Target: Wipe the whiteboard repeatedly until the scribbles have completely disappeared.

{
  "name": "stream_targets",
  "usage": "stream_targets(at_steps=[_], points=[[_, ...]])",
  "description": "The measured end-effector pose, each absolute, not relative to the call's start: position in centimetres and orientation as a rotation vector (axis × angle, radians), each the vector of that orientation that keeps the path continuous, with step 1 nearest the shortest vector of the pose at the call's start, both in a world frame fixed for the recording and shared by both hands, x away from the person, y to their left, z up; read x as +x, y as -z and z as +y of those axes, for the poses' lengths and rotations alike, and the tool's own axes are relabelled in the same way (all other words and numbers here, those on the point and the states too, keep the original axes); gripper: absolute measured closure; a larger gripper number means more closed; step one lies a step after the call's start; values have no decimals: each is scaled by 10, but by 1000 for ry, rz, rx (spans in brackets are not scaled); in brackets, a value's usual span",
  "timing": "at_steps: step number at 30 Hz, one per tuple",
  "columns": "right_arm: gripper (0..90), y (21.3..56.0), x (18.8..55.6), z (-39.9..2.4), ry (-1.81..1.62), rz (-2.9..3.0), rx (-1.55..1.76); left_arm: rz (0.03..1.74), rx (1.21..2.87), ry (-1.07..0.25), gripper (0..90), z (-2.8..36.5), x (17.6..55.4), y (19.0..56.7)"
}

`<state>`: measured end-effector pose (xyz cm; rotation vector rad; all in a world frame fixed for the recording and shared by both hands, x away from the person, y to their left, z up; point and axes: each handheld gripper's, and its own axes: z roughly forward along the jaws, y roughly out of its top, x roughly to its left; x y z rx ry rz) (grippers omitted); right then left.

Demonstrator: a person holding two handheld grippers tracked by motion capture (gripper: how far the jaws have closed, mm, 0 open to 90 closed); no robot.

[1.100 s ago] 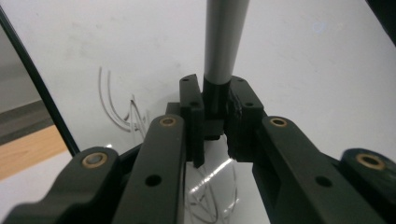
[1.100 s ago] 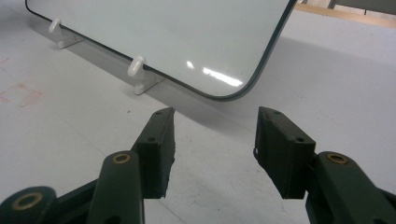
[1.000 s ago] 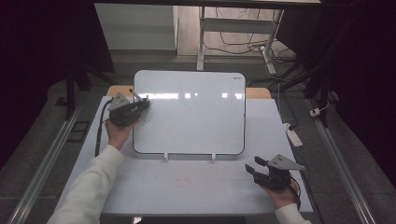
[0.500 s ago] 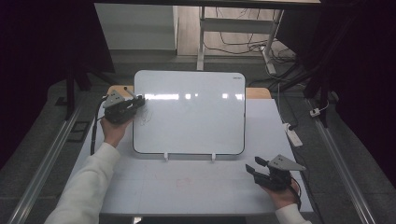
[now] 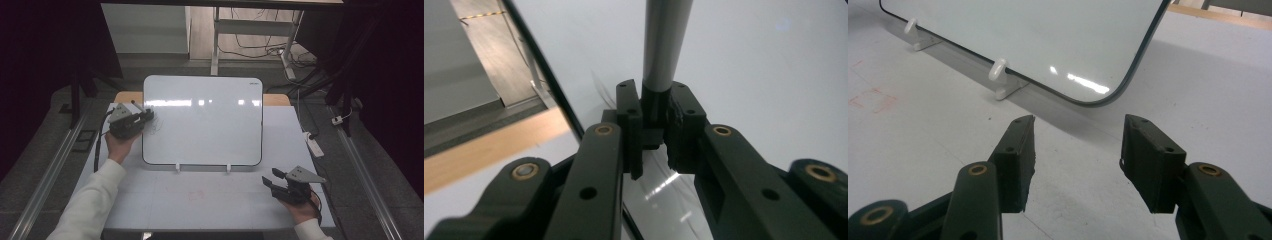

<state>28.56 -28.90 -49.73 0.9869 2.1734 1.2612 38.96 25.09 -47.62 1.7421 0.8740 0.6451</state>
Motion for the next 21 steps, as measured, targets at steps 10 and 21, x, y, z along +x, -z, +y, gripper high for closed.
stream_targets(at_steps=[10, 21], points=[[470, 496, 286, -289, -1262, 2164, 990, 917, 1685, -707, 775, 257, 425, 445], [470, 497, 286, -290, -1264, 2171, 985, 879, 1737, -675, 775, 254, 400, 467]])
